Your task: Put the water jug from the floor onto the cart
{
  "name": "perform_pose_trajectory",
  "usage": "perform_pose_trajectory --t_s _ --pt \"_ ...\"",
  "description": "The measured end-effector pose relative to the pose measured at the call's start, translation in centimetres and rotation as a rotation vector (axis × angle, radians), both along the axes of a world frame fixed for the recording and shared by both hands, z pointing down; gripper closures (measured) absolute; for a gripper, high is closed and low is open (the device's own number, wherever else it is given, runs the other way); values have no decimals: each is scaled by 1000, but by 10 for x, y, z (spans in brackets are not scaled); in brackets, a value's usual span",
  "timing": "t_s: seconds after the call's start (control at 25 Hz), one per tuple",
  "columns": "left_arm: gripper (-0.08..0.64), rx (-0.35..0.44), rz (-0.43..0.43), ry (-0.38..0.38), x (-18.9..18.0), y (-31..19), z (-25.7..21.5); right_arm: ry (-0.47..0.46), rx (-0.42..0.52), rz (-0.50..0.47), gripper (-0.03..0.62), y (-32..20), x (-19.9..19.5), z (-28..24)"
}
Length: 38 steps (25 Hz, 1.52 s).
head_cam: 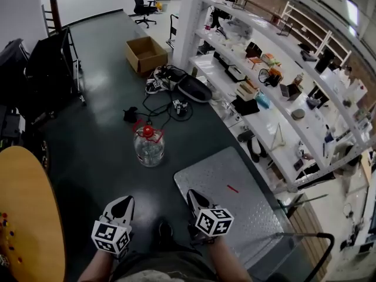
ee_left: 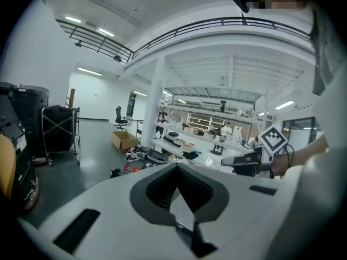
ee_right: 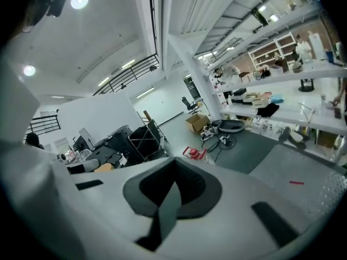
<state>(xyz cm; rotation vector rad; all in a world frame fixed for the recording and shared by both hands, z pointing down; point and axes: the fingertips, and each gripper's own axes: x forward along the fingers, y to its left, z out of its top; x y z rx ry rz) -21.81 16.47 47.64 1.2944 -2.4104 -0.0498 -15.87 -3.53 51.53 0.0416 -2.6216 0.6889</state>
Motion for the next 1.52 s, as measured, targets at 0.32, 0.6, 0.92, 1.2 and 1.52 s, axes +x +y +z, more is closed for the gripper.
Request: perform_pose_trajectory --t_s 0.32,0.6,0.92,1.2,1.52 --pt "555 -26 -91 24 -44 -35 6 52 -25 -3 601 -60 -44 19" --pt "555 -56 -65 25 -78 -60 17 84 -47 41 601 -78 -60 32" --pt "555 -34 -17 48 -155 -95 41 137 -35 91 601 -94 -107 50" --pt "555 -35 -18 57 -249 -103 60 192 -114 181 601 -105 -207 88" --pt "555 -79 -32 80 -343 -102 95 334 -94 212 601 -113 -304 149"
